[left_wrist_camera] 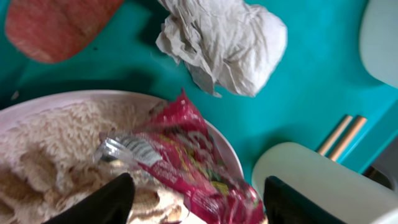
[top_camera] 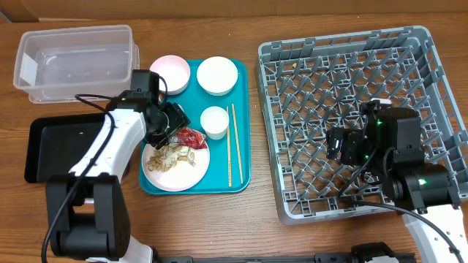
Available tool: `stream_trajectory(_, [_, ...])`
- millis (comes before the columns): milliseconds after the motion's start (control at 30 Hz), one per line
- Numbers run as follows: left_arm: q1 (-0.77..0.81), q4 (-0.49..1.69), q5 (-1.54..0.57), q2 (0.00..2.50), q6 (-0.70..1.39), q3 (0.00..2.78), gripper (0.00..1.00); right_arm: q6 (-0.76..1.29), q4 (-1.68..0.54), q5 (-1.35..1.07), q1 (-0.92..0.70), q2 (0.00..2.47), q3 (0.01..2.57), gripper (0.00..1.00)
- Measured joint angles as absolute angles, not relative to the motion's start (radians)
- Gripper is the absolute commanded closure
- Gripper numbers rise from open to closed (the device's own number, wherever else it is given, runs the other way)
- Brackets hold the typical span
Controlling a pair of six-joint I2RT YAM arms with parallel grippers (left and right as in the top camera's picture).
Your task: Sort waste into correct bins and load items into the dishwasher
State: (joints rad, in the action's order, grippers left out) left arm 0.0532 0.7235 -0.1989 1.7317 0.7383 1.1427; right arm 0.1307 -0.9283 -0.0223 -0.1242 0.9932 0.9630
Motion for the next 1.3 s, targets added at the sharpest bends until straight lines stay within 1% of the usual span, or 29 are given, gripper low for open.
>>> stream_trajectory(33, [0.055, 0.717, -0.199, 1.739, 0.739, 1.143, 0.48, 0.131, -0.928, -0.022, -0.124, 0.993, 0.963, 0.00])
stream_trajectory(67, [0.059, 0.707, -0.199, 1.750, 0.739, 1.143, 0.63, 0.131, -0.928, -0.022, -0.124, 0.993, 0.963, 0.00])
stream_trajectory(133, [0.067, 0.698, -0.199, 1.766, 0.746, 1.143, 0.79, 0.131, -0.929, -0.022, -0.124, 0.993, 0.963, 0.00])
stream_trajectory(167, [0.072, 0.698, -0.199, 1.772, 0.743, 1.143, 0.90, 0.131, -0.929, -0.022, -0.124, 0.993, 0.963, 0.00])
stream_trajectory(200, [0.075, 0.698, -0.201, 1.775, 0.746, 1.143, 0.96, 0.131, -0.929, -0.022, -0.124, 0.993, 0.963, 0.00])
stream_trajectory(367, [0.079, 0.715, -0.210, 1.776, 0.749, 1.148, 0.96, 0.131, -0.931, -0.022, -0.124, 0.993, 0.963, 0.00])
stream_trajectory(500, [0.078, 0.787, -0.210, 1.775, 0.724, 1.186, 0.96, 0.130, -0.934, -0.022, -0.124, 0.993, 0.963, 0.00])
stream_trajectory(700, [0.056, 0.948, -0.199, 1.773, 0.656, 1.348, 0.96, 0.131, -0.935, -0.022, -0.124, 0.993, 0.963, 0.00])
stream_trajectory(867, [0.030, 0.996, -0.131, 1.761, 0.592, 1.499, 0.96, 0.131, -0.935, -0.023, -0.124, 0.993, 0.964, 0.00])
stream_trajectory(1000, [-0.013, 0.949, -0.063, 1.750, 0.569, 1.571, 0.96, 0.131, -0.935, -0.022, -0.124, 0.993, 0.964, 0.00])
stream_trajectory(1167, [-0.100, 0.804, 0.004, 1.747, 0.565, 1.585, 0.96, 0.131, -0.937, -0.022, -0.124, 0.993, 0.964, 0.00])
stream_trajectory(1300, [-0.159, 0.688, 0.035, 1.747, 0.566, 1.585, 0.93, 0.131, -0.945, -0.022, -0.124, 0.993, 0.964, 0.00])
